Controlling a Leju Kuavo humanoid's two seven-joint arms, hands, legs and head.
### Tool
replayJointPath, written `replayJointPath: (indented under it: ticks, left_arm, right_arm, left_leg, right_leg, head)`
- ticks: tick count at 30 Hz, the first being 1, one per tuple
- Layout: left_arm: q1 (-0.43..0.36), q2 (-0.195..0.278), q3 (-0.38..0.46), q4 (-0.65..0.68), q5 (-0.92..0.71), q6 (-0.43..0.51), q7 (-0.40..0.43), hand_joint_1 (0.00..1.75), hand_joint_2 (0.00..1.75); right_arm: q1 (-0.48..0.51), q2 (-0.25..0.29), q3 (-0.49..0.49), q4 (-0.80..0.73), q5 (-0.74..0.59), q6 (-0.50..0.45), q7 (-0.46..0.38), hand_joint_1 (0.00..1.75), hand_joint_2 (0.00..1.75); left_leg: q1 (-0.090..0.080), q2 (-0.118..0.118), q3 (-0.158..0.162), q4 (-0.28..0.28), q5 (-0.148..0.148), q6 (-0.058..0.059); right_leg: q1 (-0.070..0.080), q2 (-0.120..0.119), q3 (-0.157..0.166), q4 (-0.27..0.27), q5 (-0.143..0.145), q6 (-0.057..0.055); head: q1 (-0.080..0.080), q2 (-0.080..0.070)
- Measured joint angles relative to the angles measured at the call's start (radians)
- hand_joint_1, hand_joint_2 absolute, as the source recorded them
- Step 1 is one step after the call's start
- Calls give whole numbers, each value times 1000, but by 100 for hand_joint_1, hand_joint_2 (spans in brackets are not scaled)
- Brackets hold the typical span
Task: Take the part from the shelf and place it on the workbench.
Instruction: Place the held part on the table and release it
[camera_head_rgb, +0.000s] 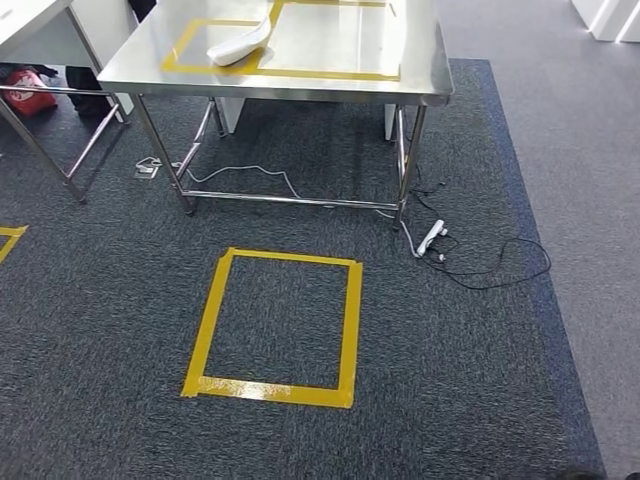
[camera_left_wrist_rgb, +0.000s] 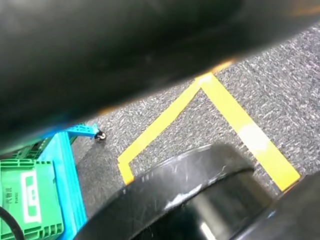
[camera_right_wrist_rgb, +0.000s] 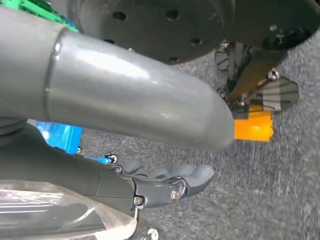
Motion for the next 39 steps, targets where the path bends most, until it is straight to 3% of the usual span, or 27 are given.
replayJointPath:
  ticks: [5,13,18,22,24,26,27,28,29,31,32,33,35,37,39]
  left_arm:
    - [2,1,0,0,-1,2,3,0,0]
    - [0,1,-1,0,-5,0,12,0,0]
    - [0,2,-2,0,-10,-4,16,0,0]
    - [-1,5,-2,0,-10,-5,17,0,0]
    - [-2,5,-2,0,-9,-6,18,0,0]
    - [-2,5,-2,0,-8,-9,18,0,0]
    - [-2,5,-2,0,-8,-11,18,0,0]
    - [-1,5,-2,0,-7,-12,19,0,0]
    - [-1,5,-2,0,-7,-13,19,0,0]
    - [-2,5,-2,1,-7,-15,21,0,0]
    - [-4,5,-2,1,-7,-16,23,0,0]
    - [-6,6,-2,1,-7,-16,25,0,0]
    - [-7,7,-2,1,-7,-16,29,0,0]
    - [-4,7,-2,1,-7,-16,31,0,0]
    - [-2,7,-2,1,-7,-16,33,0,0]
  right_arm:
    - [0,2,-1,0,0,-1,-5,0,0]
    - [0,2,-1,0,5,-3,-13,0,0]
    - [0,2,0,0,21,-18,-15,0,0]
    - [-2,4,0,0,34,-39,-18,0,0]
    - [-3,4,2,0,42,-48,-23,0,0]
    - [-3,4,5,0,49,-53,-27,0,0]
    - [-2,4,7,0,51,-54,-27,0,0]
    - [-1,4,9,0,53,-56,-28,0,0]
    - [-1,4,11,0,55,-58,-29,0,0]
    - [0,4,14,-1,57,-62,-30,0,0]
    - [0,5,16,0,57,-64,-30,0,0]
    - [-1,6,18,0,57,-65,-30,0,0]
    - [-1,8,19,1,57,-67,-30,0,0]
    - [0,8,19,0,57,-69,-30,0,0]
    - [0,7,19,0,57,-70,-30,0,0]
  left_leg:
    - [-4,1,-6,-21,2,1]
    - [-8,1,-16,-17,8,11]
    - [-8,1,-17,-16,9,13]
    - [-9,-1,-19,-26,20,31]
    - [1,-6,-16,-49,36,37]
    - [7,-13,-21,-56,45,38]
    - [9,-17,-26,-55,47,36]
    - [11,-23,-30,-54,49,32]
    - [15,-31,-33,-51,50,27]
    - [27,-51,-42,-37,48,11]
    - [31,-62,-49,-28,46,0]
    - [33,-72,-56,-16,44,-11]
    - [34,-88,-68,-5,45,-28]
    - [38,-100,-73,-4,50,-40]
    - [39,-75,-92,34,24,-45]
  right_leg:
    - [0,0,-17,7,6,1]
    - [-4,0,-28,4,16,17]
    - [-5,0,-29,4,17,19]
    - [-8,-4,-18,-2,23,34]
    - [-7,3,-41,38,-12,41]
    - [-15,12,-96,154,-80,51]
    - [-21,13,-125,218,-107,57]
    - [-27,13,-142,257,-116,63]
    - [-33,14,-143,262,-106,69]
    - [-48,25,-90,161,-43,84]
    - [-52,45,-56,96,-23,92]
    - [-56,63,-32,48,-11,92]
    - [-53,79,-21,24,-18,77]
    - [-49,58,-24,33,-15,54]
    - [-46,35,-23,35,-10,36]
  head:
    - [1,0]
    - [2,0]
    - [1,0]
    - [-1,0]
    - [1,0]
    - [5,0]
    - [6,0]
    - [7,0]
    - [6,0]
    - [7,0]
    - [9,0]
    - [13,0]
    - [15,0]
    - [9,0]
    - [0,0]
